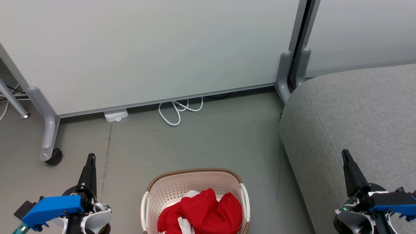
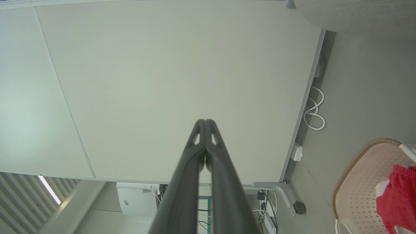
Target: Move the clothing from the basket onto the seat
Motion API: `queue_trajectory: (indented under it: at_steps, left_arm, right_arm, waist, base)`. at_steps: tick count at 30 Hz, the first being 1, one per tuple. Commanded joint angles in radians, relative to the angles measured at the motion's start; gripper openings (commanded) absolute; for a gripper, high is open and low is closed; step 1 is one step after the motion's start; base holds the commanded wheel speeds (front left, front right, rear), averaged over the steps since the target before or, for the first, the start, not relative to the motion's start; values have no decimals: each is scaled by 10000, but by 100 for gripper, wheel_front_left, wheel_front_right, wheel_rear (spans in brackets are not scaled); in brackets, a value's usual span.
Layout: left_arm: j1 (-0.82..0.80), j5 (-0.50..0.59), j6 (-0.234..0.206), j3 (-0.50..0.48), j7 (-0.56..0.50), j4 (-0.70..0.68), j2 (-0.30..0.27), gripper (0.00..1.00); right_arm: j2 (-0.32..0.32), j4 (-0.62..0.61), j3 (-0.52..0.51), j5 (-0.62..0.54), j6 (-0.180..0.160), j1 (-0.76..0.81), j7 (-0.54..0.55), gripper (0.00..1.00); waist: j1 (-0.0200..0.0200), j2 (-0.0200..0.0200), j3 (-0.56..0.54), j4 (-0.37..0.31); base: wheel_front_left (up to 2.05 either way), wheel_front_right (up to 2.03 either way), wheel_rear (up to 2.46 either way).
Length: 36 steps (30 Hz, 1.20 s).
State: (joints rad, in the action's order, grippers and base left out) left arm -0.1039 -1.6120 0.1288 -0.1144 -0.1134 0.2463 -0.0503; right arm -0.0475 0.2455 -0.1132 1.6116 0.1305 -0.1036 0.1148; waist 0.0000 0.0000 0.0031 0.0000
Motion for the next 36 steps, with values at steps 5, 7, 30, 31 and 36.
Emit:
queue_trajectory:
  at_steps: [5, 7, 30, 31, 36]
  left_arm:
    - [-104, -15, 49, -7, -37, -45, 3, 0]
    - [-104, -15, 49, -7, -37, -45, 3, 0]
    - [161, 1029, 0, 249, 555, 137, 38, 100]
    - [146, 1208, 0, 270, 600, 111, 37, 100]
    - [78, 2168, 2, 370, 829, -12, 32, 100]
  right_arm:
    - [-63, -22, -11, 24, 5, -115, 10, 0]
    - [-63, -22, -11, 24, 5, -115, 10, 0]
    - [52, 220, 96, -986, -13, 179, -551, 100]
    - [51, 194, 112, -1168, -12, 169, -597, 100]
    - [43, 58, 196, -2168, -11, 117, -828, 100]
  waist:
    - [0, 0, 0, 0]
    - [0, 0, 0, 0]
    - [0, 0, 31, 21]
    - [0, 0, 34, 24]
    - [0, 0, 46, 42]
  base:
    - [0, 0, 0]
    - [0, 0, 0]
    - [0, 0, 0]
    - [0, 0, 0]
    - [0, 0, 0]
